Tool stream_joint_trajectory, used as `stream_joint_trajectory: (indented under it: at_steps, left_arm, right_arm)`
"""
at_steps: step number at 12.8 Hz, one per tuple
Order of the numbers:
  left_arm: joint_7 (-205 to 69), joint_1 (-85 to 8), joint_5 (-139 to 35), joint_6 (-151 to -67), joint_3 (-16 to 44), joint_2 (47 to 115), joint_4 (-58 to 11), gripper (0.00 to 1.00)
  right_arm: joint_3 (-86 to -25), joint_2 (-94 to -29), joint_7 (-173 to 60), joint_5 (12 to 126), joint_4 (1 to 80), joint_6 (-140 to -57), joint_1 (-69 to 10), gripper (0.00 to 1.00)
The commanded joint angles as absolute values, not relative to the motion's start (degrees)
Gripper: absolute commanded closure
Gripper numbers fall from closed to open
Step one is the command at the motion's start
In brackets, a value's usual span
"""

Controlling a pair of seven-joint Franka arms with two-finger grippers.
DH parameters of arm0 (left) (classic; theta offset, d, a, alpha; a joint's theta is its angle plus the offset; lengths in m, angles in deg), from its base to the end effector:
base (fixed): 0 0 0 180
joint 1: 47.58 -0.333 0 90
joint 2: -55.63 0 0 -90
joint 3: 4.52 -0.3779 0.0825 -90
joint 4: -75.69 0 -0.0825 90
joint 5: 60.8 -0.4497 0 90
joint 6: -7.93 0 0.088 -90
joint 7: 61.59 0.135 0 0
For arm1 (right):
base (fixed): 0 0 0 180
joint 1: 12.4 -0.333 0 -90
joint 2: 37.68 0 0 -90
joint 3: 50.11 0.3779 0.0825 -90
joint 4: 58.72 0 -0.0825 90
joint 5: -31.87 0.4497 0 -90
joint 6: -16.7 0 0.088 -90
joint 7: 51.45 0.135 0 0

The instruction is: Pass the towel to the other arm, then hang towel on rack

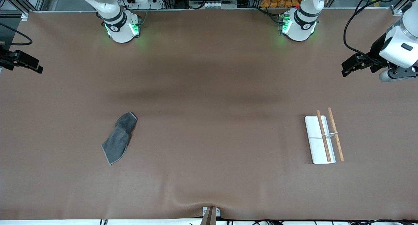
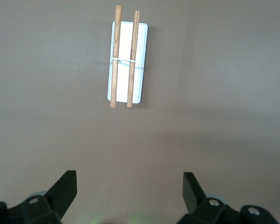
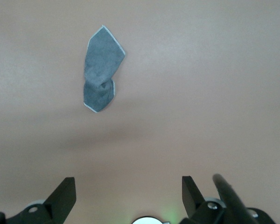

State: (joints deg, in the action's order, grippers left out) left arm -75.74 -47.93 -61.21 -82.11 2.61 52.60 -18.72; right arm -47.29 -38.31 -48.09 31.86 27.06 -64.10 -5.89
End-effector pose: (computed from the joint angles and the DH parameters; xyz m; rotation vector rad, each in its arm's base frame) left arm 0.5946 -0.0717 0.6491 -3.1171 -0.2010 0.0327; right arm 0.6034 -0.0391 0.6775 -3.1312 0.1929 0.1537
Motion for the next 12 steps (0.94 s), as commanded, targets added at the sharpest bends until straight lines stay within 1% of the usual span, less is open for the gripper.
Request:
stream_joint_trajectory:
  at_steps: [1,3,7,10,12]
  left_arm:
    - [-74.51,-48.02,-62.12,-82.25,2.51,52.91,-18.27,0.00]
    - [-74.51,-48.02,-62.12,-82.25,2.51,53.00,-18.27,0.00]
    - [-74.51,-48.02,-62.12,-82.25,2.51,53.00,-18.44,0.00]
    - [-74.51,-48.02,-62.12,-82.34,2.51,53.43,-18.44,0.00]
    - [-74.16,-48.29,-62.12,-82.34,2.16,53.61,-18.01,0.00]
  right_arm:
    - [-46.68,-39.52,-48.20,31.87,29.78,-65.99,-6.77,0.00]
    - [-46.68,-41.10,-48.20,31.96,32.33,-69.24,-7.57,0.00]
    - [-46.68,-48.12,-48.11,36.69,32.51,-72.41,-7.74,0.00]
    - [-46.68,-53.92,-48.11,37.06,32.51,-75.83,-7.92,0.00]
    - [-46.68,-56.39,-47.68,37.06,34.87,-78.29,-7.75,0.00]
